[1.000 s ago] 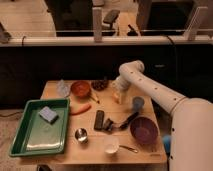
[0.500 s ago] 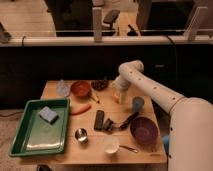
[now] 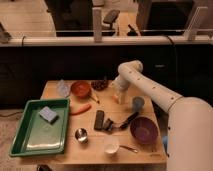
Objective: Place apple in metal cup
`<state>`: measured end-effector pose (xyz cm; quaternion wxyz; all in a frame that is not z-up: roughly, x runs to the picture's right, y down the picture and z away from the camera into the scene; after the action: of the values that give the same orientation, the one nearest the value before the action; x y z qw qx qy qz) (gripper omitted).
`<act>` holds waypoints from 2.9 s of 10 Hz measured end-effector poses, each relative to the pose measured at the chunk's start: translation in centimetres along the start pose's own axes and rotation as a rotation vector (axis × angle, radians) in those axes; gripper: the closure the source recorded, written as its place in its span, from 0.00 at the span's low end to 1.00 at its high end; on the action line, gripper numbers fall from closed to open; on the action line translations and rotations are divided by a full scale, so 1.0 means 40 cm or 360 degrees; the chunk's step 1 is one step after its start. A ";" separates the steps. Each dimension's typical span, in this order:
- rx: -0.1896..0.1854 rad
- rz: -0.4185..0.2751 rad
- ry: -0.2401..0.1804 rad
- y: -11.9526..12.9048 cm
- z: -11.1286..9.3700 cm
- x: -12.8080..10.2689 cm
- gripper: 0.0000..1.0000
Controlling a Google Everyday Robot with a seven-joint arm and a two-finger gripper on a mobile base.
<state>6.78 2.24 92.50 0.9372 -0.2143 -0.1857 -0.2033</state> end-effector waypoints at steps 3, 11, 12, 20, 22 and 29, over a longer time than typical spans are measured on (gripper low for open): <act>-0.0006 -0.0030 -0.0013 -0.004 0.009 -0.003 0.20; -0.0007 -0.0119 -0.0043 -0.009 0.026 -0.004 0.20; -0.0006 -0.0128 -0.0046 -0.009 0.027 -0.004 0.20; -0.0006 -0.0213 -0.0085 -0.016 0.046 -0.007 0.20; -0.0006 -0.0233 -0.0097 -0.018 0.052 -0.012 0.20; 0.0010 -0.0288 -0.0134 -0.021 0.065 -0.020 0.20</act>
<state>5.03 3.05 94.59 0.9070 -0.2020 -0.2443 -0.2772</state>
